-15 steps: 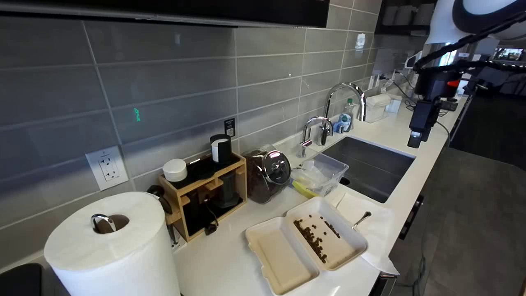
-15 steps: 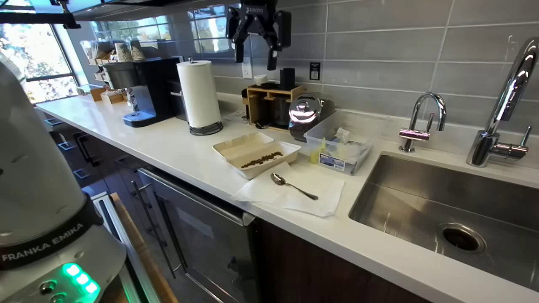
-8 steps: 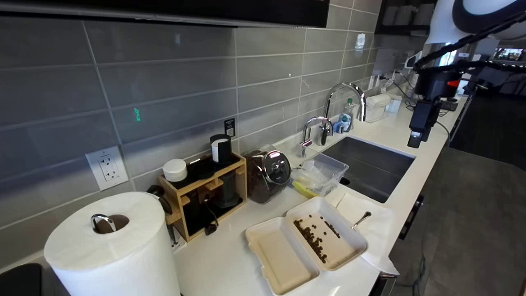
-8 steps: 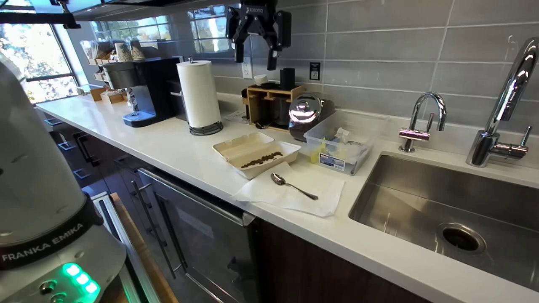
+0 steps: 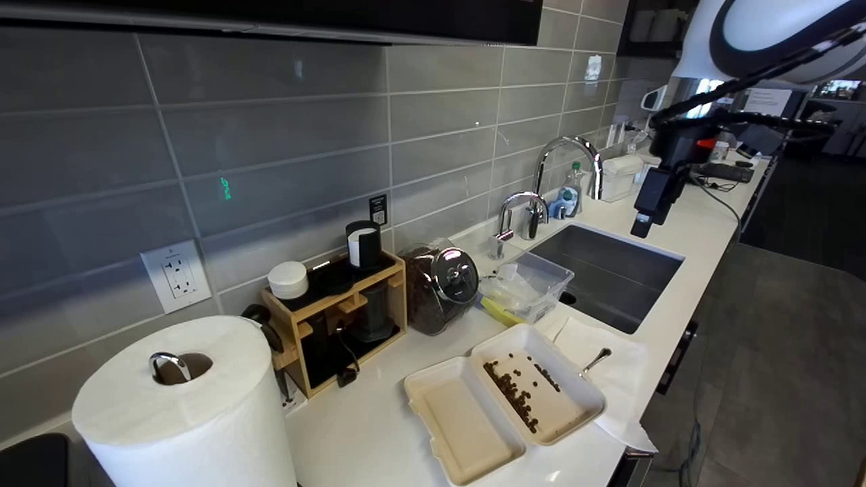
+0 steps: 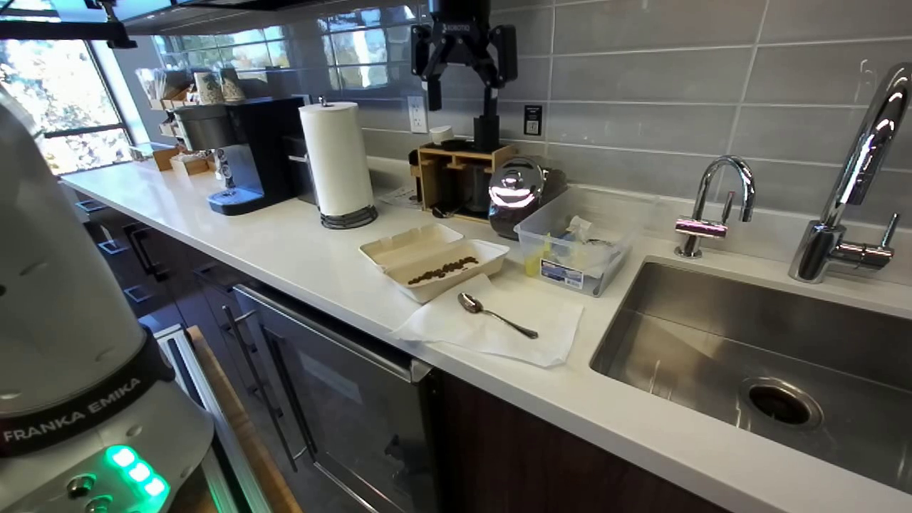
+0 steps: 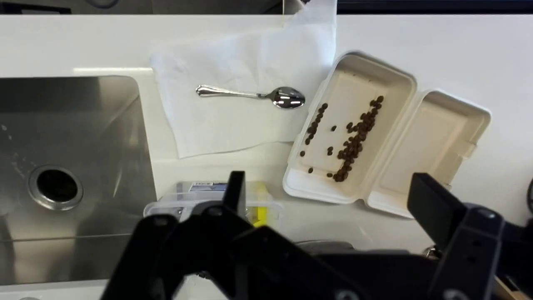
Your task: Bring the foam pack closer to the paper towel roll
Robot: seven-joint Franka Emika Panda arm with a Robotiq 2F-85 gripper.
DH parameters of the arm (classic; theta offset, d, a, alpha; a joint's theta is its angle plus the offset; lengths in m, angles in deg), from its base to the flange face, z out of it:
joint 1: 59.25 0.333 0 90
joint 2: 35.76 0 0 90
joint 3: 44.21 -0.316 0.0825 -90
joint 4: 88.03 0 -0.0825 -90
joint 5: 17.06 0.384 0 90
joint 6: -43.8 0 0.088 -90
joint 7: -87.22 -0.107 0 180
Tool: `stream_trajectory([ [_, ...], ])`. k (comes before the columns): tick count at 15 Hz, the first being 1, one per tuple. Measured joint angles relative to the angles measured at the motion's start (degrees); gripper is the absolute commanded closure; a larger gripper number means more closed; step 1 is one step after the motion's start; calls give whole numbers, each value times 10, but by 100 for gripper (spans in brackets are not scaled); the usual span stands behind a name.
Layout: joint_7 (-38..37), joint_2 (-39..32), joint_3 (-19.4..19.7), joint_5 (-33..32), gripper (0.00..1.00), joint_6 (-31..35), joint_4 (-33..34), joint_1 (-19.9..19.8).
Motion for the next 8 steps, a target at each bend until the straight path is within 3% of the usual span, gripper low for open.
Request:
stream_trajectory([
  [8,-12,-125,-21,63,0,43,21,2],
])
